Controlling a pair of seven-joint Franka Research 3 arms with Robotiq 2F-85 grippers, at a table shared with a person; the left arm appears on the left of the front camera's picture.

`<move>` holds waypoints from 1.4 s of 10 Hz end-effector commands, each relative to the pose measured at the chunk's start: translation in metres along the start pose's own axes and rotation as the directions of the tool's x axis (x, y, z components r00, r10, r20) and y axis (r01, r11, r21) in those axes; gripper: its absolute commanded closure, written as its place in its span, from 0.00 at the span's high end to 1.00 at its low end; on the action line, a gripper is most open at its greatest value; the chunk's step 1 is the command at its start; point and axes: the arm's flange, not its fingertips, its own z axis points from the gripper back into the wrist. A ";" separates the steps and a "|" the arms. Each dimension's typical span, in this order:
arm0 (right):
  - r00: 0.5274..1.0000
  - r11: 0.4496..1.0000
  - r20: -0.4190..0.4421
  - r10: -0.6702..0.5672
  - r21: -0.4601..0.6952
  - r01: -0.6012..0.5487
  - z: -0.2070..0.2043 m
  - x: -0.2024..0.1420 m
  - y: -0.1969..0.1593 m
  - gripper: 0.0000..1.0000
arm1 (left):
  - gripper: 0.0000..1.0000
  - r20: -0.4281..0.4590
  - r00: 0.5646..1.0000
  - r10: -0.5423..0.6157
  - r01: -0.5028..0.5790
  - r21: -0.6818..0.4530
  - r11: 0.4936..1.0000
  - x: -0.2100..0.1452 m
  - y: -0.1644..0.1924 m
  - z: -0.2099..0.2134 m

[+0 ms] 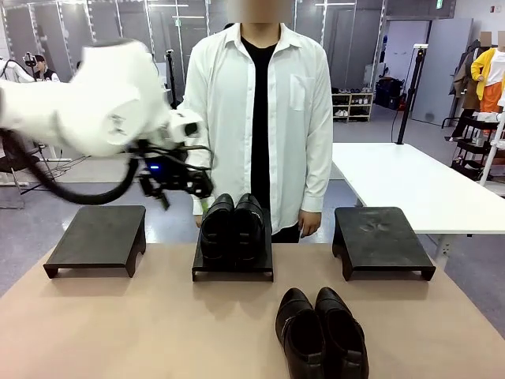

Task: Place the shoes on the stand as instructed by the person.
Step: Pick up another pair of Shoes and place it on the Shoes Stand indicated by the person.

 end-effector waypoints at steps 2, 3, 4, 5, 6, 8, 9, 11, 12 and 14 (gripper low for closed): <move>1.000 1.000 0.008 0.019 0.012 -0.019 0.002 0.001 0.001 1.00 | 1.00 -0.031 0.999 0.007 -0.015 -0.238 0.971 -0.101 0.103 0.064; 1.000 1.000 0.008 0.019 0.012 -0.019 0.002 0.001 0.001 1.00 | 1.00 -0.003 0.999 0.045 -0.043 -0.337 0.941 -0.134 0.131 0.077; 1.000 1.000 0.008 0.019 0.012 -0.019 0.002 0.001 0.001 1.00 | 1.00 0.011 0.996 0.086 -0.073 -0.418 0.906 -0.159 0.156 0.084; 1.000 1.000 0.008 0.019 0.012 -0.019 0.002 0.001 0.001 1.00 | 1.00 0.029 0.990 0.140 -0.111 -0.464 0.879 -0.183 0.184 0.086; 1.000 1.000 0.008 0.019 0.012 -0.019 0.002 0.001 0.001 1.00 | 1.00 0.036 0.982 0.186 -0.140 -0.523 0.841 -0.207 0.213 0.085; 1.000 1.000 0.008 0.019 0.012 -0.019 0.002 0.001 0.001 1.00 | 1.00 0.045 0.955 0.292 -0.196 -0.642 0.741 -0.266 0.275 0.081; 1.000 1.000 0.008 0.019 0.012 -0.019 0.002 0.001 0.001 1.00 | 1.00 0.038 0.941 0.335 -0.216 -0.694 0.687 -0.295 0.299 0.076; 1.000 1.000 0.008 0.019 0.012 -0.019 0.002 0.001 0.001 1.00 | 1.00 0.065 0.901 0.428 -0.216 -0.790 0.573 -0.349 0.342 0.051; 1.000 1.000 0.008 0.019 0.012 -0.019 0.002 0.001 0.001 1.00 | 1.00 0.070 0.892 0.446 -0.199 -0.826 0.527 -0.370 0.354 0.035; 1.000 1.000 0.008 0.019 0.012 -0.019 0.002 0.001 0.001 1.00 | 1.00 0.077 0.878 0.472 -0.179 -0.863 0.473 -0.399 0.362 0.009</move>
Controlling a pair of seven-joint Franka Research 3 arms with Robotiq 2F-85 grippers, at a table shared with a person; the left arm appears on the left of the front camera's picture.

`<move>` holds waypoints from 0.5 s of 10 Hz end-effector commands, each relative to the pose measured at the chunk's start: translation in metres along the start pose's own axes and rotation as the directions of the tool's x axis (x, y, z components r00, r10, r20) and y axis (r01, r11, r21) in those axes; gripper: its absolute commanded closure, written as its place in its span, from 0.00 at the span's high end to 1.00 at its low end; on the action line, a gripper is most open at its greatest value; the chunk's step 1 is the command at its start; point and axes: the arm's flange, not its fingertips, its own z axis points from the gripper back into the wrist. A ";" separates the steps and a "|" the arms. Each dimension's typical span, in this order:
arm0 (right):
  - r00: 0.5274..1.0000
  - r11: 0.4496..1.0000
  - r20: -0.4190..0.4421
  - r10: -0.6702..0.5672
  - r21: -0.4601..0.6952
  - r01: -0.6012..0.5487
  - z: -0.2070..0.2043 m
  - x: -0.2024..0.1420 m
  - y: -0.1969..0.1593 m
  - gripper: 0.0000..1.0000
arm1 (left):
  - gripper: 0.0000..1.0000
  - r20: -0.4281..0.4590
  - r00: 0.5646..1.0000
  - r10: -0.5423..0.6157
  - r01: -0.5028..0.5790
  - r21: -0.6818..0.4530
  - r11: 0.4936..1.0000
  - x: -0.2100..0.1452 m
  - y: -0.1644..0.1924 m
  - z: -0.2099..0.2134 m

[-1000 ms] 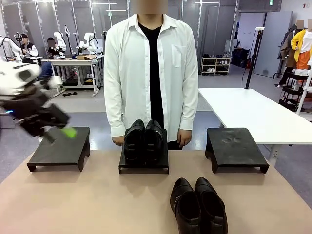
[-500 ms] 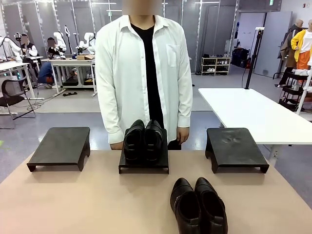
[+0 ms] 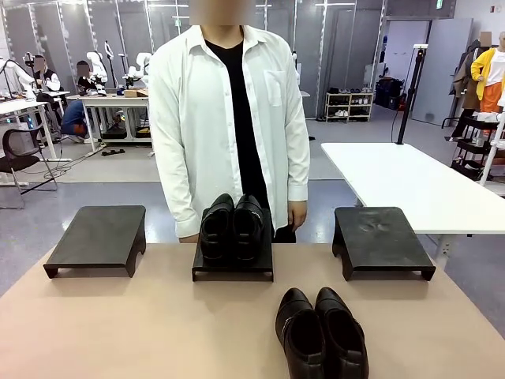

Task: Place the shoes on the stand as instructed by the person.
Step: Pick up another pair of Shoes and place it on the Shoes Stand indicated by the person.

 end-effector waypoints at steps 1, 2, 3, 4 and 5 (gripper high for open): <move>1.000 1.000 0.008 0.019 0.010 -0.019 0.002 0.001 0.001 1.00 | 1.00 0.007 1.000 -0.024 0.024 -0.071 0.997 -0.028 0.016 -0.038; 1.000 1.000 0.008 0.019 0.010 -0.019 0.002 0.001 0.001 1.00 | 1.00 0.017 0.999 -0.045 0.047 -0.095 0.994 -0.027 0.013 -0.047; 1.000 1.000 0.008 0.019 0.010 -0.019 0.002 0.001 0.001 1.00 | 1.00 0.007 1.000 -0.002 0.002 -0.034 0.999 -0.006 0.015 -0.001; 1.000 1.000 0.008 0.019 0.010 -0.019 0.002 0.001 0.001 1.00 | 1.00 0.007 1.000 -0.002 0.002 -0.034 0.999 -0.006 0.015 -0.001; 1.000 1.000 0.008 0.019 0.010 -0.019 0.002 0.001 0.001 1.00 | 1.00 0.007 1.000 -0.002 0.002 -0.034 0.999 -0.006 0.015 -0.001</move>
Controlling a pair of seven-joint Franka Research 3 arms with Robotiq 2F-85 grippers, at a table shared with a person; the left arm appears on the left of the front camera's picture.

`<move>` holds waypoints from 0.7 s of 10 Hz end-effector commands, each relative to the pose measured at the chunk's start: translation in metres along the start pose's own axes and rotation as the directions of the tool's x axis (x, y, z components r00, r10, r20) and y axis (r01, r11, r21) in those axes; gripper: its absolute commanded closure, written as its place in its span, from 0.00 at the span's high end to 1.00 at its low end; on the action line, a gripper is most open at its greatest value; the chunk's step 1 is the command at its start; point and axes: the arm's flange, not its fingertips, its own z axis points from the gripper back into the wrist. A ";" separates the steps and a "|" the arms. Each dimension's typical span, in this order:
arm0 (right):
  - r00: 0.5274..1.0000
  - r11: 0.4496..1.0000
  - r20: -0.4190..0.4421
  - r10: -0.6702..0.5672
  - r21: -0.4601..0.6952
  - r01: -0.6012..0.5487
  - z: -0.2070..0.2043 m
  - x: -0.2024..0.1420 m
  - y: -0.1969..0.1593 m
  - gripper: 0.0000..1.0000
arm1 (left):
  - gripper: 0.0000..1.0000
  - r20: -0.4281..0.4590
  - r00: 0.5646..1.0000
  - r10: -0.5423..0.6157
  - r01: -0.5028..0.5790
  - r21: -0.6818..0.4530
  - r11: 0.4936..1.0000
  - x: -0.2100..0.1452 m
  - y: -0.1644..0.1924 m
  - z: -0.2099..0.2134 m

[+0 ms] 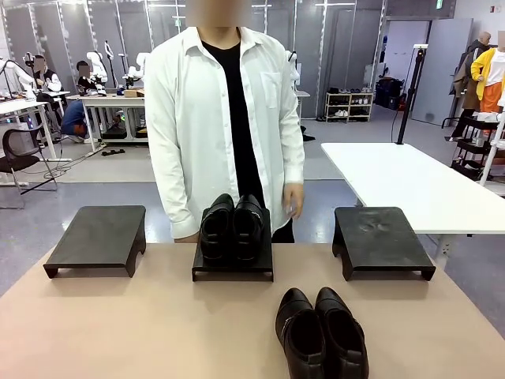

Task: Place the shoes on the stand as instructed by the person.
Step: Pick up another pair of Shoes and place it on the Shoes Stand indicated by the person.

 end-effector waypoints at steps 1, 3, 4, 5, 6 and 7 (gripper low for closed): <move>1.000 1.000 0.008 0.018 0.009 -0.018 0.002 0.001 0.001 1.00 | 1.00 0.003 1.000 -0.008 0.008 -0.003 1.000 0.001 -0.009 0.004; 1.000 1.000 0.008 0.018 0.009 -0.018 0.002 0.001 0.001 1.00 | 1.00 0.003 1.000 -0.008 0.008 -0.003 1.000 0.001 -0.009 0.004; 1.000 1.000 0.008 0.018 0.009 -0.018 0.002 0.001 0.001 1.00 | 1.00 0.003 1.000 -0.008 0.008 -0.003 1.000 0.001 -0.009 0.004; 1.000 1.000 0.008 0.018 0.009 -0.018 0.002 0.001 0.001 1.00 | 1.00 0.003 1.000 -0.008 0.008 -0.003 1.000 0.001 -0.009 0.004; 1.000 1.000 0.008 0.018 0.009 -0.018 0.002 0.001 0.001 1.00 | 1.00 0.003 1.000 -0.008 0.008 -0.003 1.000 0.001 -0.009 0.004; 1.000 1.000 0.008 0.018 0.009 -0.018 0.002 0.001 0.001 1.00 | 1.00 0.003 1.000 -0.008 0.008 -0.003 1.000 0.001 -0.009 0.004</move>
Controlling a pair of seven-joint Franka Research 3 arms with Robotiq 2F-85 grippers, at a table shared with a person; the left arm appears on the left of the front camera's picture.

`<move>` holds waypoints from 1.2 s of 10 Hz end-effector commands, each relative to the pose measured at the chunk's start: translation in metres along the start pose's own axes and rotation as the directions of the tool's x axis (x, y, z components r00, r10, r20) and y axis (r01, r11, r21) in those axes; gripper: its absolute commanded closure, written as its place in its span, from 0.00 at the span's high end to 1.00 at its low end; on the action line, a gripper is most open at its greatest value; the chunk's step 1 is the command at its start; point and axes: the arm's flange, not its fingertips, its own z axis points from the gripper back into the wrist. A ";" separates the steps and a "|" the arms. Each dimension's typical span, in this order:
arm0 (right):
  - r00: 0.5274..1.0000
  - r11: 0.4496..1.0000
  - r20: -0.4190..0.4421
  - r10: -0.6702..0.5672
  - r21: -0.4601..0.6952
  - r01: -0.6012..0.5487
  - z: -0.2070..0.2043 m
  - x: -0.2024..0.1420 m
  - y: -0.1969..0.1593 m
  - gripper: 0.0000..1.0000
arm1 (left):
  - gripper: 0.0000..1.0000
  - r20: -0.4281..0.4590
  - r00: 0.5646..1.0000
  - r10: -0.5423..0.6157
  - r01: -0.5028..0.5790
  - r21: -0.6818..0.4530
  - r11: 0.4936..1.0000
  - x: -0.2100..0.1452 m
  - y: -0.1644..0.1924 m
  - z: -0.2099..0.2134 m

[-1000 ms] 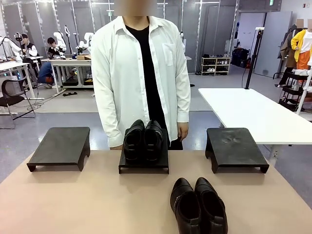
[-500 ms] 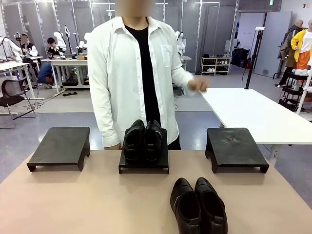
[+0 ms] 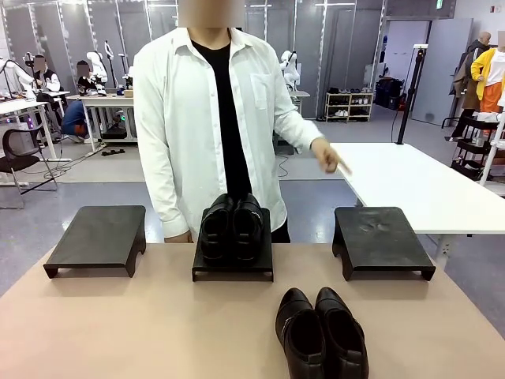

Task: Place the shoes on the stand as instructed by the person.
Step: Pick up another pair of Shoes and place it on the Shoes Stand indicated by the person.

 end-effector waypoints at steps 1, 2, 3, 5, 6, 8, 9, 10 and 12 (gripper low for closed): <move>1.000 1.000 0.009 0.018 0.008 -0.018 0.002 0.001 0.001 1.00 | 1.00 0.005 1.000 -0.013 0.013 -0.019 1.000 0.002 -0.003 0.002; 1.000 1.000 0.009 0.018 0.008 -0.018 0.002 0.001 0.001 1.00 | 1.00 0.005 1.000 -0.013 0.013 -0.019 1.000 0.002 -0.003 0.002; 1.000 1.000 0.009 0.018 0.008 -0.018 0.002 0.001 0.001 1.00 | 1.00 0.005 1.000 -0.013 0.013 -0.019 1.000 0.002 -0.003 0.002; 1.000 1.000 0.009 0.018 0.008 -0.018 0.002 0.001 0.001 1.00 | 1.00 0.005 1.000 -0.013 0.013 -0.019 1.000 0.002 -0.003 0.002; 1.000 1.000 0.009 0.018 0.008 -0.018 0.002 0.001 0.001 1.00 | 1.00 0.005 1.000 -0.013 0.013 -0.019 1.000 0.002 -0.003 0.002; 1.000 1.000 0.009 0.018 0.008 -0.018 0.002 0.001 0.001 1.00 | 1.00 0.005 1.000 -0.013 0.013 -0.019 1.000 0.002 -0.003 0.002; 1.000 1.000 0.009 0.018 0.008 -0.018 0.002 0.001 0.001 1.00 | 1.00 0.005 1.000 -0.013 0.013 -0.019 1.000 0.002 -0.003 0.002; 1.000 1.000 0.009 0.018 0.008 -0.018 0.002 0.001 0.001 1.00 | 1.00 0.005 1.000 -0.013 0.013 -0.019 1.000 0.002 -0.003 0.002; 1.000 1.000 0.009 0.018 0.008 -0.018 0.002 0.001 0.001 1.00 | 1.00 0.005 1.000 -0.013 0.013 -0.019 1.000 0.002 -0.003 0.002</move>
